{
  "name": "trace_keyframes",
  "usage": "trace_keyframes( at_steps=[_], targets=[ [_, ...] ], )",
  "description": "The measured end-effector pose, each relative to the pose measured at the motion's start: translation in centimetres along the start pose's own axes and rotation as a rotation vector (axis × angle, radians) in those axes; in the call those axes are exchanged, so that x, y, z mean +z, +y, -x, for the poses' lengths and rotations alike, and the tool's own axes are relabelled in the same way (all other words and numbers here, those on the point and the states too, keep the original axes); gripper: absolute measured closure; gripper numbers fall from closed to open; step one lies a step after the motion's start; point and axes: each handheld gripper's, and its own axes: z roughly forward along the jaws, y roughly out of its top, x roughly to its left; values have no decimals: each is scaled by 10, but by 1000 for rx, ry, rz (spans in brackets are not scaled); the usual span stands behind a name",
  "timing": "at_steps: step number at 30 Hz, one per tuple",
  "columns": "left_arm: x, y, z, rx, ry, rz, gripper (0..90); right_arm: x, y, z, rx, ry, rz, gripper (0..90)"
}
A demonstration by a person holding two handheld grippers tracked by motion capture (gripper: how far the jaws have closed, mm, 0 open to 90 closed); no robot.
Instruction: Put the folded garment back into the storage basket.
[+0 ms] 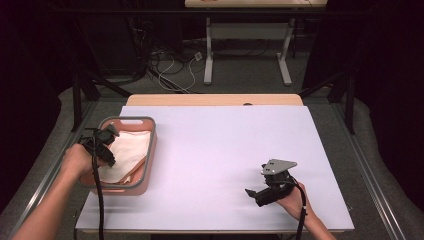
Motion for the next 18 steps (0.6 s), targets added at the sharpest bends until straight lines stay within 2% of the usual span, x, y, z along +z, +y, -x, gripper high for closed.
trace_keyframes(
  at_steps=[2, 4, 5, 7, 10, 14, 18],
  targets=[
    [-4, 0, -1, -2, -2, 22, 685, 0, 0, 0, 0, 2, 5, 0],
    [-11, -1, -1, 1, 7, 56, 630, 0, 0, 0, -1, 2, 4, 0],
    [-16, -1, -1, 18, 6, 68, 615, 0, 0, 0, -1, 3, 5, 0],
    [-25, -2, 1, 16, 2, 100, 546, 0, 0, 0, -1, -1, 7, 0],
    [-36, -2, 3, 55, 10, 132, 451, 0, 0, 0, -1, -1, 13, 0],
    [-47, -3, 8, 95, -8, 165, 361, -1, -1, 1, -3, 3, 7, 0],
    [-55, -3, 14, 127, -12, 178, 293, -2, 0, 1, 3, 4, 10, 0]
  ],
)
